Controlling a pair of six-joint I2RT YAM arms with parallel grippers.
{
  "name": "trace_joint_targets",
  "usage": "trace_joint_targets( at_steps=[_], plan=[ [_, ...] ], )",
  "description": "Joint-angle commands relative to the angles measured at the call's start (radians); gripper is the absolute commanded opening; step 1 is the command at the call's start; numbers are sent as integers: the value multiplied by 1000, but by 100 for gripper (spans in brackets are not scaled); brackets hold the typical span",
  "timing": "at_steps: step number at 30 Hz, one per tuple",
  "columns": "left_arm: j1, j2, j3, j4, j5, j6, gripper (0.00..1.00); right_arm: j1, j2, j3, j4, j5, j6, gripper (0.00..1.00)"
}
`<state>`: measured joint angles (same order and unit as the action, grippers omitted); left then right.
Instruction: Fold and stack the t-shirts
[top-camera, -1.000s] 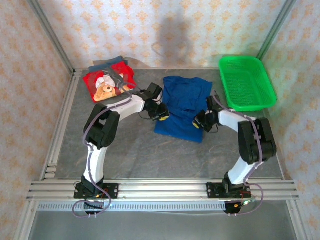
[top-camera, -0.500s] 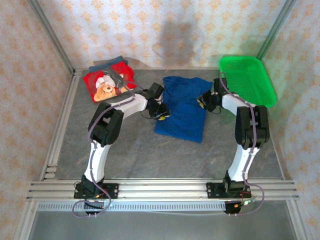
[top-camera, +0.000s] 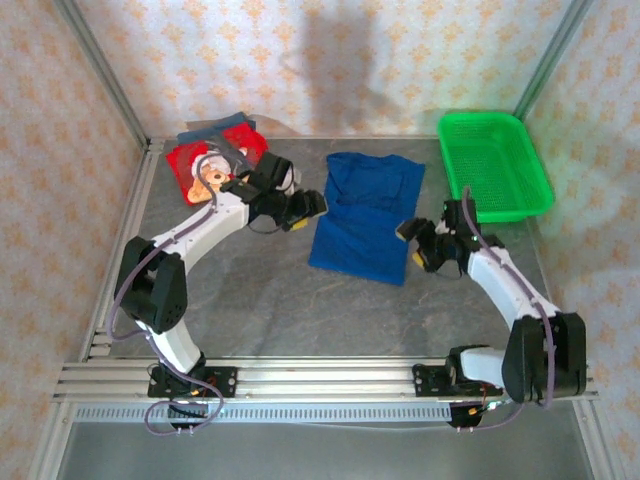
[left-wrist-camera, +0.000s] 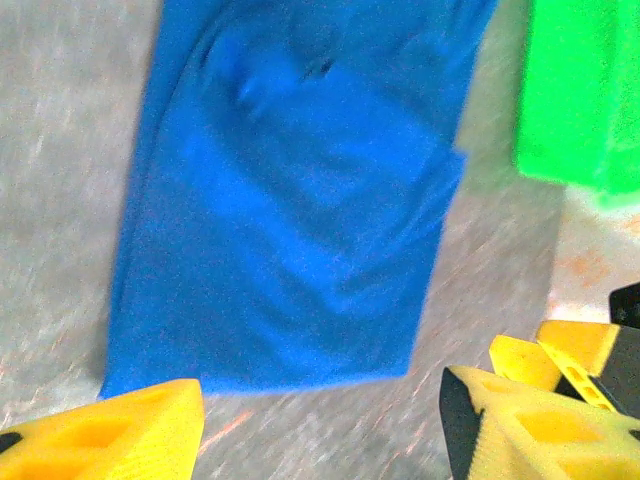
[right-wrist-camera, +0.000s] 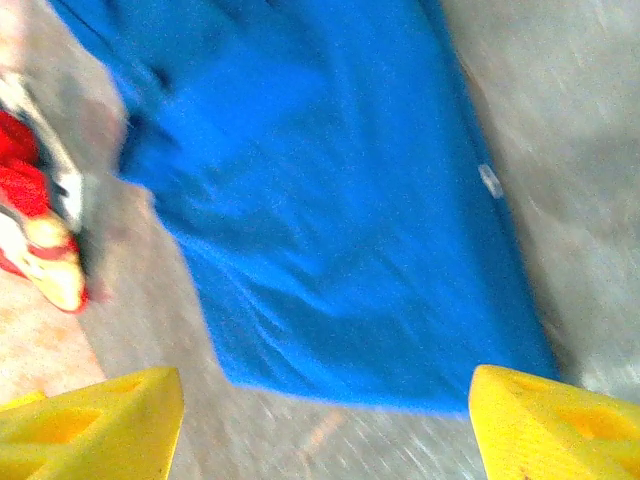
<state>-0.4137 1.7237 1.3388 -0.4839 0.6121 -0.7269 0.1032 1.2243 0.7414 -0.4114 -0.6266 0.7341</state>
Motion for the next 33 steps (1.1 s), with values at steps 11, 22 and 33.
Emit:
trace_joint_targets(
  at_steps=[11, 22, 33],
  plan=[
    [-11, 52, -291, 234, 92, -80, 62, 94, 21, -208, 125, -2, 143, 68],
    [-19, 134, -292, 307, 62, -136, 60, 98, 129, -191, 223, 37, 161, 60],
    [-82, 252, -201, 347, 80, -186, 52, 98, 242, -139, 262, 90, 179, 51]
  ],
)
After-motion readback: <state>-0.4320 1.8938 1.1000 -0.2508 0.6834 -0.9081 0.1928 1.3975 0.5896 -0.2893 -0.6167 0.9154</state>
